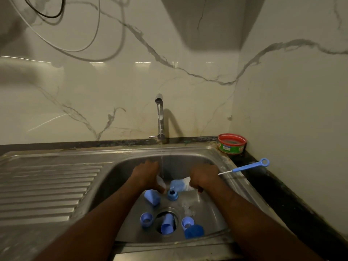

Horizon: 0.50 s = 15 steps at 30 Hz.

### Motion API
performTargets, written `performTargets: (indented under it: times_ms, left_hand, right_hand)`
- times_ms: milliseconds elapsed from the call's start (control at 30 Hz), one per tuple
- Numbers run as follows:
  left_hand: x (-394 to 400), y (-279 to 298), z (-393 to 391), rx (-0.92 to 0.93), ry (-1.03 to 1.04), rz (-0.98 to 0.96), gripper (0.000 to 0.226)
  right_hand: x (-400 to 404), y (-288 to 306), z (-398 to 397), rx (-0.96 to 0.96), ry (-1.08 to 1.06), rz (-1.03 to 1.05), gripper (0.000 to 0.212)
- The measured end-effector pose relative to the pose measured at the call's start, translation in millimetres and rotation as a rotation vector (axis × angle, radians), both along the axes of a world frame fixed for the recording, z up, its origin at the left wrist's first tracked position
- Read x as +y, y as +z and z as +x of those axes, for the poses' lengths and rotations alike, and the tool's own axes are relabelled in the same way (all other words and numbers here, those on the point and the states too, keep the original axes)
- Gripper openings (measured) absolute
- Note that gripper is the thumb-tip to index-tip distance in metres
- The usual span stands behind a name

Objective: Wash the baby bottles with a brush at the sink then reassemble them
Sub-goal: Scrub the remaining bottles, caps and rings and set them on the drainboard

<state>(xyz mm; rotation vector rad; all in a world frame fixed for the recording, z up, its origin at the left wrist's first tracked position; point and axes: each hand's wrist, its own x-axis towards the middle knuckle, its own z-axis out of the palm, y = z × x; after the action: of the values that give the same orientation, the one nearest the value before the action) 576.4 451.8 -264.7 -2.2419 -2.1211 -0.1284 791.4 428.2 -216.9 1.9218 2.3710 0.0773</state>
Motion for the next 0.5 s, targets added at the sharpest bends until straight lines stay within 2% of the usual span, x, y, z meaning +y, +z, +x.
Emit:
performTargets:
  times_ms: [133, 333, 400, 500]
  left_hand:
    - [0.1, -4.9, 5.1, -0.240, -0.008, -0.079, 0.079]
    - [-8.3, -2.8, 1.1, -0.423, -0.107, -0.132, 0.057]
    - [-12.1, -0.5, 0.0, -0.532, -0.084, -0.071, 0.058]
    - [-19.2, 15.6, 0.9, -0.708, 0.026, 0.120, 0.066]
  right_hand:
    - [2.2, 3.9, 0.2, 0.006, -0.037, 0.156, 0.027]
    - [-3.8, 14.9, -8.4, 0.062, -0.048, 0.276, 0.021]
    - [-8.1, 21.3, -10.6, 0.128, -0.058, 0.346, 0.022]
    - [-11.8, 36.9, -11.9, 0.275, -0.029, 0.454, 0.026]
